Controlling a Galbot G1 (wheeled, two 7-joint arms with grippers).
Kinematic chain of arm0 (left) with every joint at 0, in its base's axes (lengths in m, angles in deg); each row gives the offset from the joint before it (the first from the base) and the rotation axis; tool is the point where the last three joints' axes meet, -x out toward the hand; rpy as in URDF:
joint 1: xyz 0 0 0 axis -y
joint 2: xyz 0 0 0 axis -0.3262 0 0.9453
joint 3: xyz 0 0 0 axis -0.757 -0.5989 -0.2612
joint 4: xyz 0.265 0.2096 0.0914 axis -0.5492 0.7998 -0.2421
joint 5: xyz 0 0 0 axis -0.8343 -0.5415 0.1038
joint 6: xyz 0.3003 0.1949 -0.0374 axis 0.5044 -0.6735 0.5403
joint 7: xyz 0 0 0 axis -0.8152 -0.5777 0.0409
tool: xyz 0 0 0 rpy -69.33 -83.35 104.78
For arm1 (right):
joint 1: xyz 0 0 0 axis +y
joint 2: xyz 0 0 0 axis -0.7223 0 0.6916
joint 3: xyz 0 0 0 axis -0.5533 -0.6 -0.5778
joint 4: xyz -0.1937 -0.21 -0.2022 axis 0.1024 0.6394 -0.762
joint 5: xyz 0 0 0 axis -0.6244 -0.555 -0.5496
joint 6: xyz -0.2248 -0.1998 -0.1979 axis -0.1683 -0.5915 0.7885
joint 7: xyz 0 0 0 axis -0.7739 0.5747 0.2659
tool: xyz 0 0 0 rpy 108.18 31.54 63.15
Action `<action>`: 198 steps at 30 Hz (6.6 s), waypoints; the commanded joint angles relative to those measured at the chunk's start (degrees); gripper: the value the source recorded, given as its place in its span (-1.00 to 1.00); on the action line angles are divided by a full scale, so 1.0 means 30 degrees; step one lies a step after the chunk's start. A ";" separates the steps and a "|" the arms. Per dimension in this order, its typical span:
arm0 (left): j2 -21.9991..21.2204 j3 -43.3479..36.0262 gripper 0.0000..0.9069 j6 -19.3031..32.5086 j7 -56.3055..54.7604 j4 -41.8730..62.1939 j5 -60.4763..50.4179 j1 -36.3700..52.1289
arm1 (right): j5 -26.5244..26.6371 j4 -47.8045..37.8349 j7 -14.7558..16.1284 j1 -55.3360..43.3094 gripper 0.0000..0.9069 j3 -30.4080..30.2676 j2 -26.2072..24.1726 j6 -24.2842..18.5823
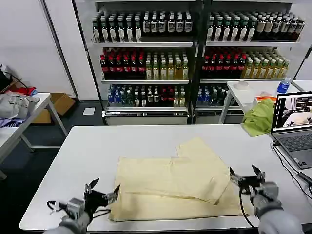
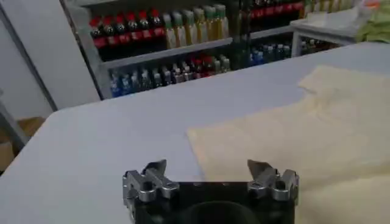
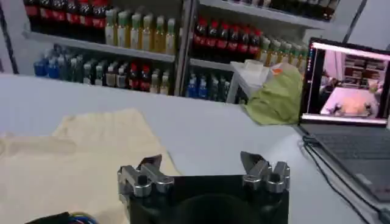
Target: Fold and organize the clothes.
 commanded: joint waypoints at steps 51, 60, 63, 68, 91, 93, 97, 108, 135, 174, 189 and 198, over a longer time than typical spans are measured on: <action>-0.1607 -0.6732 -0.93 -0.0794 -0.1669 0.9839 0.6416 1.0686 | 0.0774 -1.6630 0.0993 -1.3691 -1.00 -0.8737 0.5644 0.0300; -0.1576 -0.6500 -0.93 -0.0281 -0.1288 0.9431 0.6743 1.0816 | 0.0438 -1.5106 0.0911 -1.3369 -1.00 -0.8541 0.5516 -0.0691; -0.1512 -0.6123 -0.93 -0.0118 -0.1189 0.9013 0.6893 1.0798 | 0.0395 -1.4226 0.0875 -1.3334 -1.00 -0.8473 0.5253 -0.1352; -0.1268 -0.5564 -0.93 0.0149 -0.1078 0.8251 0.7158 1.0774 | 0.0413 -1.2840 0.0838 -1.3169 -1.00 -0.8112 0.4708 -0.2009; -0.0038 -0.3675 -0.93 0.0278 -0.0973 0.3855 0.7353 0.7663 | 0.1312 -0.2923 0.0827 -0.6066 -1.00 -0.3687 -0.0237 -0.1219; 0.0148 -0.3501 -0.93 0.0219 -0.0943 0.3373 0.7347 0.7018 | 0.1335 -0.2129 0.0946 -0.4806 -1.00 -0.3107 -0.0692 -0.1066; 0.0500 -0.2901 -0.93 0.0097 -0.0906 0.2252 0.7158 0.5624 | 0.1262 -0.0707 0.1210 -0.2612 -1.00 -0.2202 -0.1238 -0.0832; 0.0843 -0.2335 -0.93 -0.0090 -0.0834 0.0467 0.5871 0.2644 | 0.0023 0.1747 0.1897 0.1949 -1.00 0.0013 -0.1383 -0.0450; 0.0084 -0.2917 1.00 -0.0366 -0.0547 0.1900 0.4079 0.2403 | -0.1380 0.1187 0.1858 0.3457 1.00 -0.0071 -0.0140 0.0322; -0.3165 -0.1991 1.00 0.1882 -0.3133 0.1100 0.3703 -0.0269 | -0.7379 0.6492 0.1713 1.1989 1.00 0.3820 0.3216 -0.2202; -0.4130 -0.2996 -0.53 0.2420 -0.3827 0.3030 0.3607 0.0821 | -0.7668 0.6740 0.1666 1.2375 1.00 0.3702 0.3800 -0.2231; -0.3948 -0.3201 -0.78 0.2663 -0.3683 0.2628 0.3578 0.0138 | -0.7629 0.6787 0.1643 1.2339 1.00 0.3766 0.3792 -0.2227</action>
